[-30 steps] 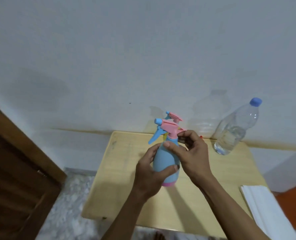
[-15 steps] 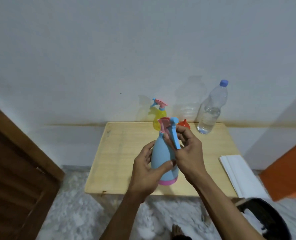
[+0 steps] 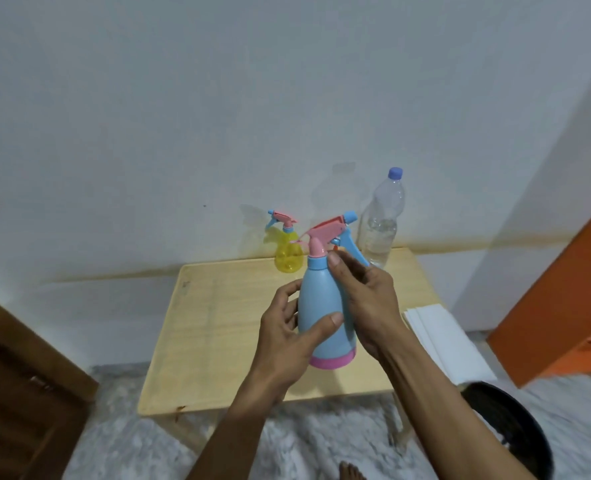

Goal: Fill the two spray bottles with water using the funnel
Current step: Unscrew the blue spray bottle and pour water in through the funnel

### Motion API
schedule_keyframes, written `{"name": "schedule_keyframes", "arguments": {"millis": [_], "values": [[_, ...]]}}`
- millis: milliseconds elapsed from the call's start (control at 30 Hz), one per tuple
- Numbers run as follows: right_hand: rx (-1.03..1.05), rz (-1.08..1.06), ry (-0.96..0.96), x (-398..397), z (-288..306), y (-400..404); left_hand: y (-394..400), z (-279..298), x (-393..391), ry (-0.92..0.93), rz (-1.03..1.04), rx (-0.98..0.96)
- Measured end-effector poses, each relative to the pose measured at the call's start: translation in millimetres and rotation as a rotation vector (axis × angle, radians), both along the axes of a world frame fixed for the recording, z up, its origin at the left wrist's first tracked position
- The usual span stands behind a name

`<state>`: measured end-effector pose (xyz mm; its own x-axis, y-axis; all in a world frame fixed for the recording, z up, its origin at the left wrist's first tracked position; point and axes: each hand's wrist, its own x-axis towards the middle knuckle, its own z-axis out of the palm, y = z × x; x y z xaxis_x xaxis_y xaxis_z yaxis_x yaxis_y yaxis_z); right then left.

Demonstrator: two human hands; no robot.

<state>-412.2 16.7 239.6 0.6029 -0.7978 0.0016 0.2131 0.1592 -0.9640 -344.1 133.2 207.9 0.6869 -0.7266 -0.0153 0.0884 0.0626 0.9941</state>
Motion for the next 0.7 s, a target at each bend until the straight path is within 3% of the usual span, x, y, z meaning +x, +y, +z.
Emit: {"name": "schedule_keyframes", "arguments": {"millis": [133,533,700], "values": [[-0.010,-0.023,0.041,2.6,-4.2,0.8,3.3,-3.1,1.1,-0.007,0.025,0.007],[-0.155,0.169,0.119,17.3,-3.2,8.1,16.9,-8.3,19.1,-0.092,0.104,0.061],[-0.291,-0.018,0.104,20.2,-0.6,11.7,15.8,-10.4,20.2,-0.151,0.140,0.079]]}}
